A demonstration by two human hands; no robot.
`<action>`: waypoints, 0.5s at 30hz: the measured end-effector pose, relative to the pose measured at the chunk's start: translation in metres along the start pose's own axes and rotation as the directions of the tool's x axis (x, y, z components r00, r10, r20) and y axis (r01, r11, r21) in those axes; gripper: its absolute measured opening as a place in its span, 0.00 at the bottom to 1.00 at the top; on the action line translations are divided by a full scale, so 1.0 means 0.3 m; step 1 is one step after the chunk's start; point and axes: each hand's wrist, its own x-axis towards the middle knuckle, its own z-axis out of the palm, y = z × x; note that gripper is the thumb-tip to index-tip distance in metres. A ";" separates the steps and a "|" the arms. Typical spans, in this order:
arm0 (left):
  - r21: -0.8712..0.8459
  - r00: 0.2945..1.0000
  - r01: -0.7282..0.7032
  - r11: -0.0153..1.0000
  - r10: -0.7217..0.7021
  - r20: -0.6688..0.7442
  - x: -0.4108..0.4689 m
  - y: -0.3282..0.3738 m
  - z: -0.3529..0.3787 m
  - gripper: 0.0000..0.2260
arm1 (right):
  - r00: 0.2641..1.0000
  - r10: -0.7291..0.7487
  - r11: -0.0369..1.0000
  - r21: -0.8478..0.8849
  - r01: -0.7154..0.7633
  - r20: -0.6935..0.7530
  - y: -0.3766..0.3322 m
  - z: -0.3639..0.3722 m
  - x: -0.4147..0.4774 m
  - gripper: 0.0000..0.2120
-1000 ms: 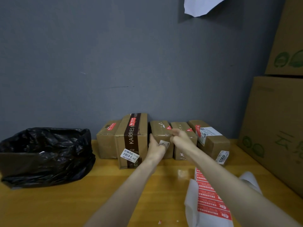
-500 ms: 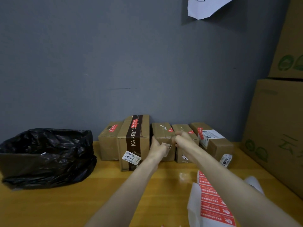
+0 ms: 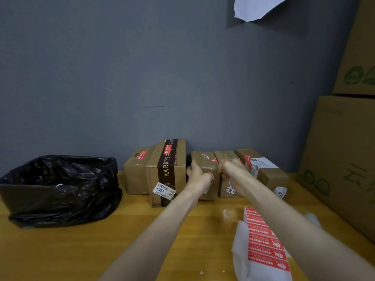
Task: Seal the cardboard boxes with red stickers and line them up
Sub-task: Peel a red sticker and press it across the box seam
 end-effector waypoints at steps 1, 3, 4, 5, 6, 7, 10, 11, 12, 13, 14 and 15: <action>0.013 1.000 -0.012 1.000 0.012 0.008 -0.010 -0.001 0.005 0.29 | 1.000 0.003 1.000 0.026 -0.003 -0.008 0.004 -0.007 -0.008 0.05; 0.041 1.000 -0.019 0.999 0.019 0.003 -0.041 -0.007 0.016 0.29 | 1.000 0.021 0.999 0.051 -0.020 -0.019 0.011 -0.025 -0.031 0.07; 0.060 1.000 -0.019 0.998 0.019 -0.010 -0.062 -0.011 0.022 0.28 | 0.999 0.034 0.998 0.059 -0.032 -0.022 0.017 -0.032 -0.042 0.05; 0.085 1.000 -0.016 0.996 0.018 -0.024 -0.085 -0.015 0.030 0.29 | 0.999 0.049 0.996 0.071 -0.047 -0.021 0.020 -0.037 -0.061 0.05; 0.110 0.999 -0.012 0.994 0.016 -0.035 -0.105 -0.020 0.037 0.29 | 0.998 0.057 0.996 0.076 -0.055 -0.017 0.023 -0.042 -0.079 0.07; 0.139 0.999 -0.011 0.990 0.017 -0.045 -0.131 -0.026 0.043 0.30 | 0.998 0.064 0.995 0.077 -0.062 -0.019 0.029 -0.048 -0.101 0.09; 0.218 0.994 -0.048 0.975 0.068 -0.085 -0.179 -0.040 0.054 0.33 | 0.999 0.042 0.998 0.040 -0.042 -0.012 0.026 -0.059 -0.170 0.09; 0.236 0.991 -0.064 0.970 0.090 -0.099 -0.196 -0.045 0.054 0.35 | 0.999 0.038 0.999 0.010 -0.038 -0.005 0.023 -0.062 -0.202 0.09; 0.253 0.986 -0.082 0.964 0.115 -0.119 -0.212 -0.051 0.053 0.36 | 0.999 0.038 0.999 -0.024 -0.038 0.003 0.022 -0.063 -0.233 0.09; 0.269 0.980 -0.098 0.958 0.139 -0.141 -0.226 -0.059 0.053 0.37 | 0.999 0.040 0.998 -0.050 -0.040 0.014 0.026 -0.062 -0.261 0.09; 0.285 0.974 -0.110 0.952 0.161 -0.162 -0.240 -0.068 0.052 0.40 | 0.999 0.046 0.996 -0.073 -0.044 0.029 0.032 -0.060 -0.289 0.10; 0.304 0.968 -0.113 0.946 0.174 -0.182 -0.252 -0.077 0.051 0.43 | 0.997 0.057 0.995 -0.083 -0.052 0.053 0.037 -0.056 -0.319 0.11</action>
